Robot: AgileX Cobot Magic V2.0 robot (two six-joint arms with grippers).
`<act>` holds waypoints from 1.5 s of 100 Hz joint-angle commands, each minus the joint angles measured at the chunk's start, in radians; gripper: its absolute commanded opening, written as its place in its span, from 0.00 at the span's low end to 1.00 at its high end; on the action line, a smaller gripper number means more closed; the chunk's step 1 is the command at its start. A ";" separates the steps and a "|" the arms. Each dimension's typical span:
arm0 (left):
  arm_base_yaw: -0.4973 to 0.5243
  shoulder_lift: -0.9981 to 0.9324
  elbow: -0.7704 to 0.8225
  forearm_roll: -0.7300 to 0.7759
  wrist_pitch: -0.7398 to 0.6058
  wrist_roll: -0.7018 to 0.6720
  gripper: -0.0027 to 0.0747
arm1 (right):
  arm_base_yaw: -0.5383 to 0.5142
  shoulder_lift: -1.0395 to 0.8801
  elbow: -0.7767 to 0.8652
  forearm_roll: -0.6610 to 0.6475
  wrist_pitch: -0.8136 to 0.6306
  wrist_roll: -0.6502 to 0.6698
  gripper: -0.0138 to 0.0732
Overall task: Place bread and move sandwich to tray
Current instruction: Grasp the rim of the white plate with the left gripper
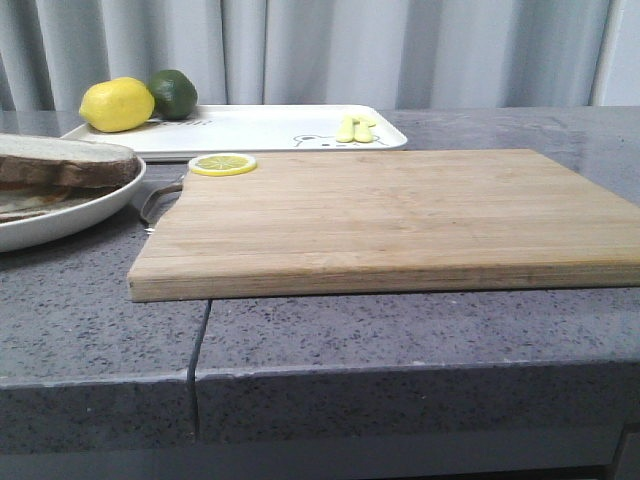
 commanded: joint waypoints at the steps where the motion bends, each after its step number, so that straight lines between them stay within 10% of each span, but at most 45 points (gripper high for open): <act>1: 0.002 -0.007 -0.034 -0.019 -0.047 -0.010 0.25 | -0.004 0.000 -0.025 -0.006 -0.083 0.002 0.57; 111: 0.002 0.076 -0.034 -0.045 -0.076 -0.010 0.25 | -0.004 0.000 -0.025 -0.006 -0.083 0.002 0.57; 131: 0.002 0.076 -0.034 -0.045 -0.080 -0.010 0.01 | -0.004 0.000 -0.025 -0.006 -0.083 0.002 0.57; 150: 0.002 0.074 -0.034 -0.045 -0.080 -0.010 0.01 | -0.004 0.000 -0.025 -0.006 -0.083 0.002 0.57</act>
